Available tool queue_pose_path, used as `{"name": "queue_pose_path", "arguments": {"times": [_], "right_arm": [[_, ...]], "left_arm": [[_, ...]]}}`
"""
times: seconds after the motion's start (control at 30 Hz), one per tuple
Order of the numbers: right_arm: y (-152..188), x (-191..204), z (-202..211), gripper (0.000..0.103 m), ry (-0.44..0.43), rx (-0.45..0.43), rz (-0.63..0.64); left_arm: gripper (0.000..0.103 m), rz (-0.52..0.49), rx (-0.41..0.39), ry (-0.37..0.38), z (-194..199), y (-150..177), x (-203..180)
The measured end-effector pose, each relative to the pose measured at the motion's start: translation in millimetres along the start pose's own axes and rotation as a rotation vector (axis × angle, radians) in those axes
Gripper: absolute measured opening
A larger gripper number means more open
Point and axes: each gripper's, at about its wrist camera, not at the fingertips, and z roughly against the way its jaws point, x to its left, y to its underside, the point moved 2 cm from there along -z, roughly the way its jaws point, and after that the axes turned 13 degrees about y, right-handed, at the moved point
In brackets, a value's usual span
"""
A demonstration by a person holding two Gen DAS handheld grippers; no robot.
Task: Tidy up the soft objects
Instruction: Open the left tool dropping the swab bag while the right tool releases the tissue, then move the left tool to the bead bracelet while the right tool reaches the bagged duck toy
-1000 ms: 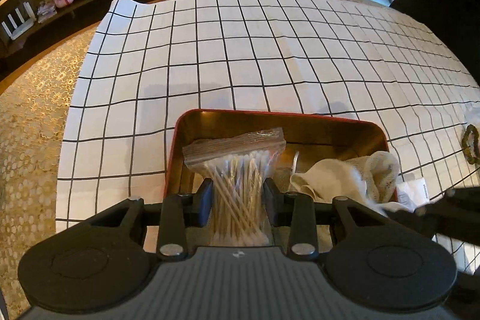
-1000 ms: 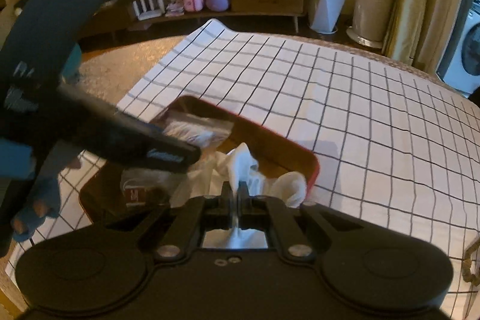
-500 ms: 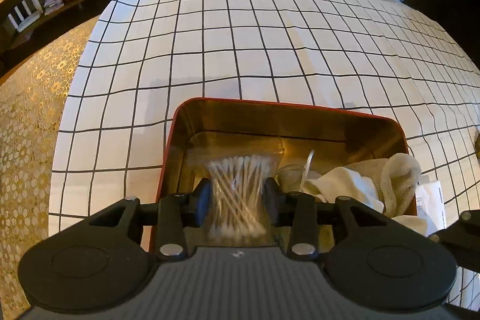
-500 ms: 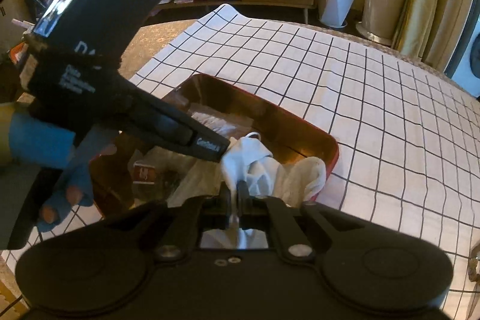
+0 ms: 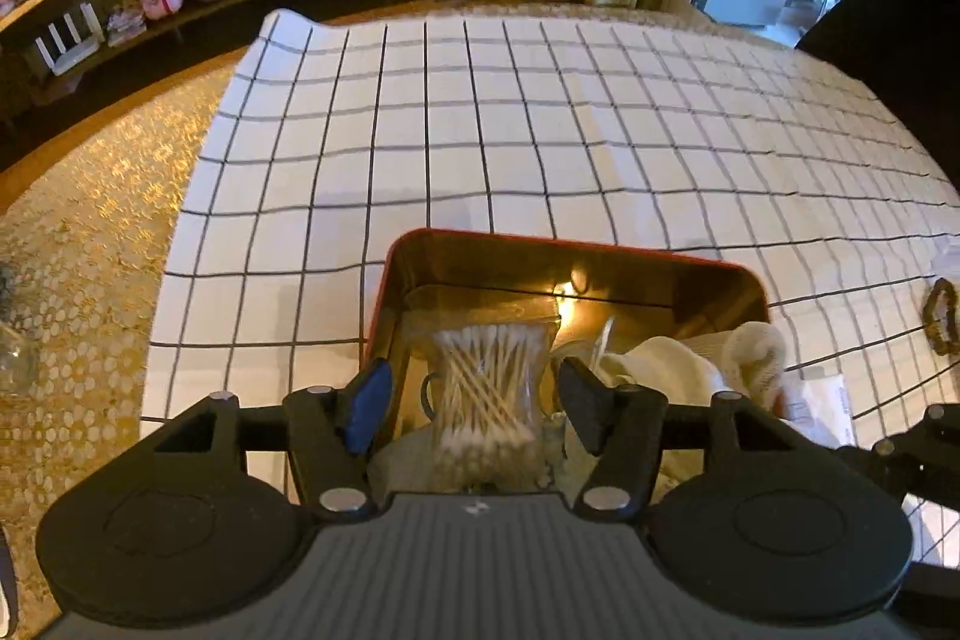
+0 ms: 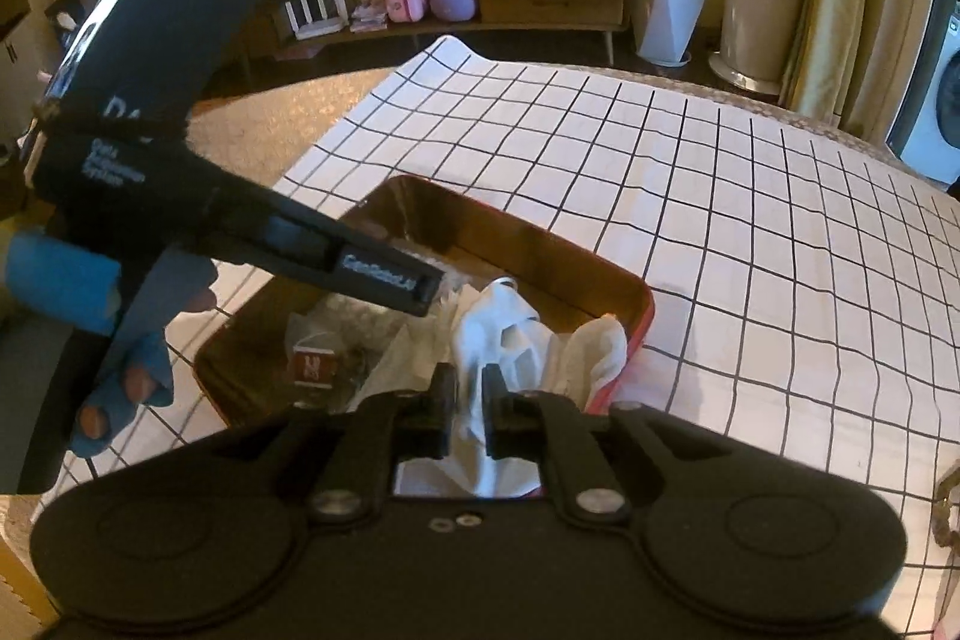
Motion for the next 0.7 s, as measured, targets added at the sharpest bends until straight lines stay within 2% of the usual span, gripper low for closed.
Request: {"name": "queue_pose_path", "arguments": {"times": [0.13, 0.3, 0.43, 0.67, 0.7], "right_arm": [[1, -3, 17, 0.015, -0.011, -0.028, -0.008], [10, -13, 51, 0.016, -0.042, -0.081, 0.001], [18, -25, 78, 0.018, -0.052, -0.115, -0.02], [33, -54, 121, 0.022, -0.045, -0.17, -0.082], [36, -60, 128, 0.022, -0.037, -0.177, -0.088]], "left_arm": [[0.061, -0.039, -0.052, 0.006, 27, 5, -11], [0.061, -0.115, -0.112, 0.035, 62, 13, -35], [0.061, -0.133, -0.152, 0.071, 83, 19, -55], [0.062, -0.187, -0.181, 0.142, 101, 35, -97], [0.064, -0.193, -0.18, 0.149, 101, 37, -105]]}}
